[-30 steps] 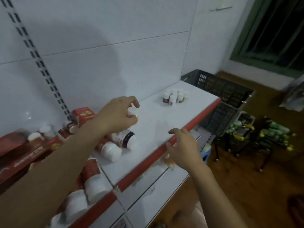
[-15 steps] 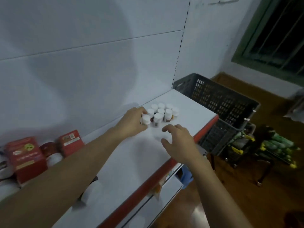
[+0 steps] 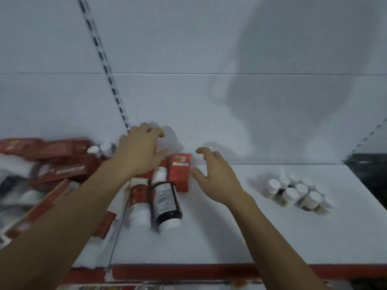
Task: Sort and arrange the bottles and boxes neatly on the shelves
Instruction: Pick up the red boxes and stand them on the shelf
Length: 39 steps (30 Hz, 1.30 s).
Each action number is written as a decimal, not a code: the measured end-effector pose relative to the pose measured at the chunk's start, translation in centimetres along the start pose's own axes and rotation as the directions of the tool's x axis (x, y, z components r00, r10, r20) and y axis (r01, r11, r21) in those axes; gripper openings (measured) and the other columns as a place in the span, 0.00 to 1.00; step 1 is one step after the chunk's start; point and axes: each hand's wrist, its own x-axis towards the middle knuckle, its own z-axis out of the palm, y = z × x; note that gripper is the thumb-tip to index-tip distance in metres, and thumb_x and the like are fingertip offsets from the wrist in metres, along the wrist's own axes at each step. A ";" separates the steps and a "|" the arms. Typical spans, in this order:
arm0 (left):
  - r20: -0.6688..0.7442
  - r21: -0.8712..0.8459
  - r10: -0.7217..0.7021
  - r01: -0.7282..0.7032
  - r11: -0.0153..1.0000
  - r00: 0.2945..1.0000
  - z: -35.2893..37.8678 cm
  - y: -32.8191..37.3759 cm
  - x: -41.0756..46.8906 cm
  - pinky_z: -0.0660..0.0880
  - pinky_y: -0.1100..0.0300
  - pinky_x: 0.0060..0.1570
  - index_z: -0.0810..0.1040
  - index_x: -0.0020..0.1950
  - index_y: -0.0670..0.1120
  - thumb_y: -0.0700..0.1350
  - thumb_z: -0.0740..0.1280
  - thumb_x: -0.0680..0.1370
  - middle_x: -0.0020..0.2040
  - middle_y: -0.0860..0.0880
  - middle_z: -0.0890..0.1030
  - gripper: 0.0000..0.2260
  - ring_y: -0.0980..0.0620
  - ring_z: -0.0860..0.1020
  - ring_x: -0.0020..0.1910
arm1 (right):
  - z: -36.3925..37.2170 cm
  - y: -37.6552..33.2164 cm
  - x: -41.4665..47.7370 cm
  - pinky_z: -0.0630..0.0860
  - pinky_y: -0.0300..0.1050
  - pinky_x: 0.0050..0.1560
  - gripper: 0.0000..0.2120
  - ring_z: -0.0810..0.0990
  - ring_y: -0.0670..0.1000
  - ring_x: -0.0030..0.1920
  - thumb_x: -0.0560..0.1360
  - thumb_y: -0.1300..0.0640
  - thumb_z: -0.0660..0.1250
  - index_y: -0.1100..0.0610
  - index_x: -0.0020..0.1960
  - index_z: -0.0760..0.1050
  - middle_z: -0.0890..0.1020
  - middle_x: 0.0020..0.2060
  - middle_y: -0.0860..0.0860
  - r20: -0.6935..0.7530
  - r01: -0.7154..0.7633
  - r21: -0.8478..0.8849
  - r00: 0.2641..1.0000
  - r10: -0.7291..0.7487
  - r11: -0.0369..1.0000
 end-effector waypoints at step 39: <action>-0.263 -0.963 -0.794 -0.100 0.250 0.548 -9.0 -17.8 -24.9 0.82 0.56 0.43 0.67 0.60 0.49 0.45 0.73 0.78 0.58 0.44 0.80 0.18 0.48 0.84 0.50 | 9.4 -22.7 -0.2 0.80 0.38 0.38 0.17 0.86 0.46 0.43 0.68 0.52 0.75 0.42 0.54 0.75 0.85 0.44 0.40 -0.133 0.079 0.872 0.988 0.078 0.483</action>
